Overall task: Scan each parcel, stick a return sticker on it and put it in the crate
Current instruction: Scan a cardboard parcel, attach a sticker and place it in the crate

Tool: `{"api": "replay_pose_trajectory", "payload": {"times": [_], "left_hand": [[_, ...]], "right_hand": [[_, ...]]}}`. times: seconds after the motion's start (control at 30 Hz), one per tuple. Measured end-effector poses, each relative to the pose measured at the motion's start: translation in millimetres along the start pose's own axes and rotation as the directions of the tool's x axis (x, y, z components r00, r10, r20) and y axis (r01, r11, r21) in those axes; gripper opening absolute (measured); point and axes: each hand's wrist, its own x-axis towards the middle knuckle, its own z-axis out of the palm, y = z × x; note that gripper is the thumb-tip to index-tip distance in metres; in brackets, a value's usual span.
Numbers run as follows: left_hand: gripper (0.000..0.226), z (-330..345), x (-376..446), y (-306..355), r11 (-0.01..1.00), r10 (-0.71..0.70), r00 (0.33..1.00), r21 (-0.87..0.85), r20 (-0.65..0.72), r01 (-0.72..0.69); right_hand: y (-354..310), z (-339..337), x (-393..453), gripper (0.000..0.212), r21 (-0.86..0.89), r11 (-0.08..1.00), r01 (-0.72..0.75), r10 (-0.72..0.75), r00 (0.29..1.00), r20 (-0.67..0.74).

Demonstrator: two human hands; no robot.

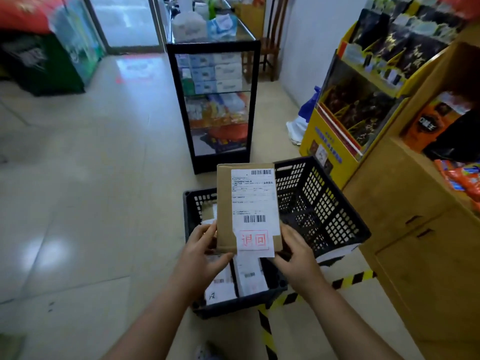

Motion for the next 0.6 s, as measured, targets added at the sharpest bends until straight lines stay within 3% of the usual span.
{"api": "replay_pose_trajectory", "payload": {"times": [0.17,0.4,0.6], "left_hand": [[0.077,-15,42,-41,0.997,-0.068,0.998,-0.024,-0.001,0.068],[0.081,-13,99,-103,0.987,-0.16,0.984,-0.01,0.075,0.161],[0.078,18,123,-141,0.957,-0.29,0.951,0.02,0.109,0.29]], "right_hand": [[4,26,52,0.078,-0.06,0.996,-0.064,0.072,0.987,0.144],[26,65,115,0.064,-0.028,0.988,-0.152,0.154,0.981,0.117],[71,88,148,0.064,-0.041,0.967,-0.252,0.255,0.945,0.203]]}}
